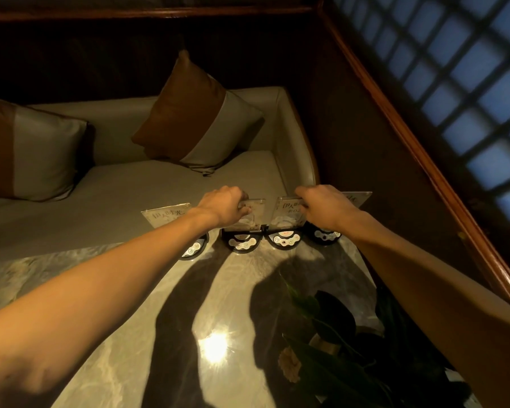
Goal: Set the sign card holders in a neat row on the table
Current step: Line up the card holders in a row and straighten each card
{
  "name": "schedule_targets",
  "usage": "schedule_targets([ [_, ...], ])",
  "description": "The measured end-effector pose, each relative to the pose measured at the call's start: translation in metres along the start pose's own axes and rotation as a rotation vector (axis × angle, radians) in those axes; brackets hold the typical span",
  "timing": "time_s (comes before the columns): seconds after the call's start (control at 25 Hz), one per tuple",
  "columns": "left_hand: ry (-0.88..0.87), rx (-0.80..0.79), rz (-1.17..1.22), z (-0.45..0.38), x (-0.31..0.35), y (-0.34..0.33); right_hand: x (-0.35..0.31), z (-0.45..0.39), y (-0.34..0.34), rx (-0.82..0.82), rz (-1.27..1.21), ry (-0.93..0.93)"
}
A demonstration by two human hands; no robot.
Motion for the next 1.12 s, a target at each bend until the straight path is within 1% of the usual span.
schedule_targets([
  [0.2, 0.008, 0.007, 0.023, 0.0, -0.005, -0.002, -0.001, 0.002, 0.001, 0.008, -0.042, -0.014],
  [0.4, -0.021, -0.022, 0.079, -0.001, -0.005, -0.005, 0.002, 0.0, 0.0, 0.008, -0.084, -0.021],
  [0.72, -0.055, 0.033, 0.093, 0.0, -0.006, -0.005, 0.007, -0.001, -0.005, 0.04, -0.241, -0.024],
  [1.12, -0.094, 0.025, 0.153, -0.002, 0.0, -0.005, 0.007, -0.004, -0.002, 0.012, -0.257, -0.009],
])
Point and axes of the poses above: each hand's wrist, its own z-axis away from the middle knuckle, its own y-axis out of the back of the hand, x = y × z, the point moved 10 cm from there along -z, towards the middle knuckle, and after that the axes turned 6 degrees about -x, right-handed, at the moved point
